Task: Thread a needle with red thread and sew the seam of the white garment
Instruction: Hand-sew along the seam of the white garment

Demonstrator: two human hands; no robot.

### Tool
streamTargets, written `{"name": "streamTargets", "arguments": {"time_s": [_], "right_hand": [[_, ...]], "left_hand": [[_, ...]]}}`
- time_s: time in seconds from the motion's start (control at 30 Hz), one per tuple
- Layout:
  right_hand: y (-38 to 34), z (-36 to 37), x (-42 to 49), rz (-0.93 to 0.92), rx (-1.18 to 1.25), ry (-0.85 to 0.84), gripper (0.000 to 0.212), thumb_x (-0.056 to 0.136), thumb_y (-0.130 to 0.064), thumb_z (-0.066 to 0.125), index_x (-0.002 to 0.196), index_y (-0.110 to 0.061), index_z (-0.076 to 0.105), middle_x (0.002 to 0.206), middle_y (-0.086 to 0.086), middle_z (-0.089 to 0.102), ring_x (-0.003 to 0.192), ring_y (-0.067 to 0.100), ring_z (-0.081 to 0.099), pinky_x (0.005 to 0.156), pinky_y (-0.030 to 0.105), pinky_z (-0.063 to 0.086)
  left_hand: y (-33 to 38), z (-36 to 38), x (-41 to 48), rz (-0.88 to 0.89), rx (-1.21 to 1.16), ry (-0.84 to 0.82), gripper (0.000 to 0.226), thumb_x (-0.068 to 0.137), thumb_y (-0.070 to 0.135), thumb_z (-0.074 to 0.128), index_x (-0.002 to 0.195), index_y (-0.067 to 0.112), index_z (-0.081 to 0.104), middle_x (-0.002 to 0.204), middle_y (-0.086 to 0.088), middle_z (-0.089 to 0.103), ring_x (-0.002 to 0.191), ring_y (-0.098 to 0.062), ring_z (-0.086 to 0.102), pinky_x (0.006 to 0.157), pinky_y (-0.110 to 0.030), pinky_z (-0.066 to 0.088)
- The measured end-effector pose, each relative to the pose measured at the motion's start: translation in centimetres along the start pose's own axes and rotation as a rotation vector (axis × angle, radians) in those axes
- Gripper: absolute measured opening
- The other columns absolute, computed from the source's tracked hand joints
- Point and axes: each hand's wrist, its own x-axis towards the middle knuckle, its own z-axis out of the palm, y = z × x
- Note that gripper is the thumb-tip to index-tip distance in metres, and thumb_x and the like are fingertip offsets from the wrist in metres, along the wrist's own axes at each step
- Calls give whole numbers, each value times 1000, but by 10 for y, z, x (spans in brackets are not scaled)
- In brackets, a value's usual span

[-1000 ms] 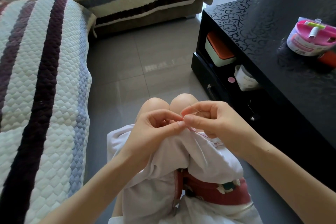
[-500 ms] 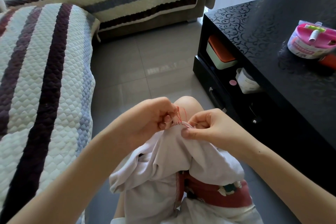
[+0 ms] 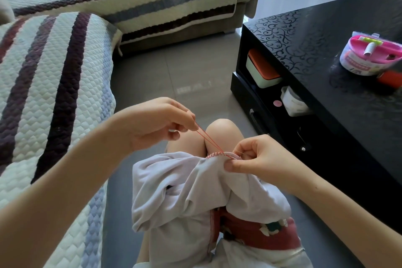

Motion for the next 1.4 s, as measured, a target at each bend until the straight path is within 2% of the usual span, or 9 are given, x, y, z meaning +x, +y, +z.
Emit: {"name": "streamTargets", "arguments": {"time_s": [0.13, 0.27, 0.43, 0.53, 0.63, 0.73, 0.93, 1.17, 1.4], "right_hand": [[1, -1, -1, -22, -13, -6, 28, 78, -14, 77, 75, 10, 62, 42, -14, 33, 39, 3, 29, 42, 11, 24], [3, 0, -2, -61, -21, 19, 27, 78, -15, 77, 76, 8, 63, 45, -12, 33, 41, 3, 29, 44, 13, 24], [2, -3, -4, -128, 198, 94, 32, 84, -38, 69, 102, -14, 57, 54, -1, 36, 45, 3, 31, 46, 16, 27], [0, -10, -3, -124, 313, 98, 24, 86, -33, 48, 91, -10, 51, 58, -6, 37, 49, 3, 33, 47, 15, 30], [-5, -8, 6, -194, 168, 170, 16, 95, -17, 46, 82, -9, 51, 56, -11, 42, 50, 1, 36, 51, 15, 32], [-13, -2, 17, -281, 76, 193, 14, 88, -24, 46, 79, -15, 52, 60, -11, 44, 52, 0, 37, 53, 16, 32], [-26, -1, 18, -418, 432, 4, 10, 86, -21, 47, 86, -11, 45, 57, -16, 43, 52, 2, 34, 51, 13, 30], [-37, -14, 15, -536, 407, 143, 15, 92, -20, 48, 107, -17, 47, 52, -10, 37, 48, 13, 23, 48, 32, 19], [-45, -16, 12, -600, 465, 167, 16, 97, -21, 53, 86, -10, 58, 56, -15, 43, 51, 10, 28, 48, 25, 24]], "left_hand": [[0, 4, 4, 142, 242, 238, 28, 68, 25, 70, 51, 21, 49, 60, -1, 40, 61, -14, 35, 61, -29, 30], [2, 16, 11, 158, -140, 209, 31, 90, 13, 62, 65, 13, 45, 58, 1, 57, 59, -13, 53, 63, -23, 49], [7, 23, 17, 142, -176, 313, 16, 89, 19, 66, 78, 14, 56, 54, 5, 53, 50, -9, 50, 58, -23, 46], [12, 25, 20, 175, -60, 396, 14, 84, 23, 72, 87, 15, 61, 63, 5, 54, 53, -6, 48, 59, -20, 46], [19, 29, 20, 206, 8, 346, 16, 81, 26, 75, 85, 14, 64, 64, 3, 53, 55, -8, 46, 63, -25, 44], [25, 32, 20, 207, 56, 295, 20, 79, 28, 76, 84, 12, 66, 62, 3, 50, 55, -10, 44, 64, -28, 40], [32, 29, 20, 161, 22, 219, 19, 79, 29, 74, 80, 12, 65, 53, 3, 41, 48, -10, 38, 59, -26, 34], [27, 26, 24, 129, 14, 137, 27, 79, 40, 72, 80, 14, 67, 53, 5, 36, 47, -8, 37, 58, -27, 26], [12, 34, 25, 73, -61, 41, 23, 79, 37, 66, 77, 14, 64, 56, 4, 41, 49, -8, 43, 59, -23, 32]]}}
